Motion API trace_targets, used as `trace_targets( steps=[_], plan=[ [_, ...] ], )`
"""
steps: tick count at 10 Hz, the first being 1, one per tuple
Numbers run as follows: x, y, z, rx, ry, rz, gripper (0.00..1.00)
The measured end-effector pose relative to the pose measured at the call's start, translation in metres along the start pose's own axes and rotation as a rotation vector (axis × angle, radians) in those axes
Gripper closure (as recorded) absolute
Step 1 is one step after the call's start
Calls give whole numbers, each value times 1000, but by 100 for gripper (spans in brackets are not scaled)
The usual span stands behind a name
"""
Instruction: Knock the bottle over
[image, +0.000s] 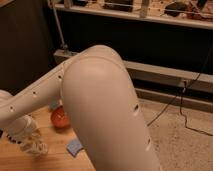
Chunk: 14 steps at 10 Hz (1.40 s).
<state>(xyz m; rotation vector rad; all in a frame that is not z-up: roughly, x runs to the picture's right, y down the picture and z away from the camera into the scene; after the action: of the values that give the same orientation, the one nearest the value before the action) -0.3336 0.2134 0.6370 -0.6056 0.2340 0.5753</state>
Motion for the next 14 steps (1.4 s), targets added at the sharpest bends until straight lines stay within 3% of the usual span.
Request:
trace_targets(
  steps=[2, 3, 5, 6, 9, 12, 14],
  plan=[
    [-8, 9, -6, -40, -13, -23, 100],
    [-10, 5, -7, -40, -17, -14, 100],
    [-13, -30, -13, -12, -43, 79, 100],
    [-12, -44, -16, -19, -54, 125, 100],
    [-3, -90, -29, -125, -92, 301, 98],
    [0, -99, -30, -143, -94, 322, 90],
    [0, -99, -30, -144, -93, 322, 72]
  ],
)
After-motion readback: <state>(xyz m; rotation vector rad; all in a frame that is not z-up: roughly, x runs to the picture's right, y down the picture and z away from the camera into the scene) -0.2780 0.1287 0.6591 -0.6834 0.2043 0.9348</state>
